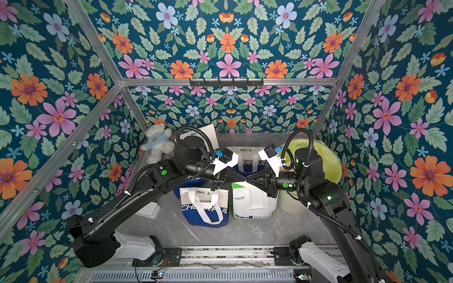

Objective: Shred takeout receipts and throw away
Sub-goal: Shred the takeout receipt.

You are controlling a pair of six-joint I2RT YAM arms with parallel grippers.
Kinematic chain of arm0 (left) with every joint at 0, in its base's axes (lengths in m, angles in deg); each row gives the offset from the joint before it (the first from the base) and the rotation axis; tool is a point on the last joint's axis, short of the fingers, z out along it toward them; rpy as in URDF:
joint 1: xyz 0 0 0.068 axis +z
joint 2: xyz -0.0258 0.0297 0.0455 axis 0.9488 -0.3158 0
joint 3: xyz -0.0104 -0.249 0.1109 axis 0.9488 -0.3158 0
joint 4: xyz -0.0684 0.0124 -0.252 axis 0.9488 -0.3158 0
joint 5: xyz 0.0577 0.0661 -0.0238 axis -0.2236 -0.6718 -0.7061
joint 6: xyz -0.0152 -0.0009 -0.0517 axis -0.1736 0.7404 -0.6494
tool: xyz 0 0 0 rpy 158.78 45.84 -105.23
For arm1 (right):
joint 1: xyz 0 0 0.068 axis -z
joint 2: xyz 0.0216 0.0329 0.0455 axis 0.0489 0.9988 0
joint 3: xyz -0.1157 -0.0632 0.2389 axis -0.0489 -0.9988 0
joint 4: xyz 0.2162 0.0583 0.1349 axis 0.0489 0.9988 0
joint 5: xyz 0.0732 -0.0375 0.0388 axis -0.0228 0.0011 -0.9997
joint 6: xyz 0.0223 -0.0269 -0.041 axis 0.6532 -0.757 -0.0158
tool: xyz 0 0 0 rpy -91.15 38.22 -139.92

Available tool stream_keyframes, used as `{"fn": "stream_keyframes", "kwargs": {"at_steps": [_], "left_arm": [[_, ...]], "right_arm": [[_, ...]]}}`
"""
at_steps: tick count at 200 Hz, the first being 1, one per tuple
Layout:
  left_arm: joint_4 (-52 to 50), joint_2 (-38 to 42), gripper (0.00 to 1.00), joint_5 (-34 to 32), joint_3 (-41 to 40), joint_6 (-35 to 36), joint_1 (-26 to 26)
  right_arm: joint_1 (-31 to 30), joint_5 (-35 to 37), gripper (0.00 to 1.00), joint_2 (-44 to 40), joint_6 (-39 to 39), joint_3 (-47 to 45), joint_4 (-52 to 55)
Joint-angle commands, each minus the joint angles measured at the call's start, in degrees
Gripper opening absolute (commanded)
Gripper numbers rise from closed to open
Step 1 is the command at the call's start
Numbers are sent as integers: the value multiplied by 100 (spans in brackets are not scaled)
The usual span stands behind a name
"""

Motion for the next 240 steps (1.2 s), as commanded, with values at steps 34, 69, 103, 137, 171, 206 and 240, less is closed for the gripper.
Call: {"fn": "stream_keyframes", "kwargs": {"at_steps": [34, 69, 103, 137, 171, 206, 240], "left_arm": [[419, 91, 0, 109, -108, -84, -3], [634, 114, 0, 135, -203, -153, -3], [1262, 286, 0, -34, -551, -164, -11], [2375, 612, 0, -257, -1038, -214, -11], [3749, 854, 0, -337, -1519, -729, -10], [4750, 1195, 0, -490, -2015, -1175, -11], [4900, 1378, 0, -835, -2147, -1233, -11]], "right_arm": [[-4, -37, 3, -12, 44, -64, -167], [-4, 121, 0, -3, 229, -103, -267], [-4, 602, 0, 81, 710, -57, -221], [-27, 1111, 0, 185, 1247, -7, 36], [-39, 2039, 0, 215, 1474, 11, 373], [-42, 3618, 0, 365, 1287, 430, 996], [583, 4784, 0, 602, 1307, 926, 1464]]}}
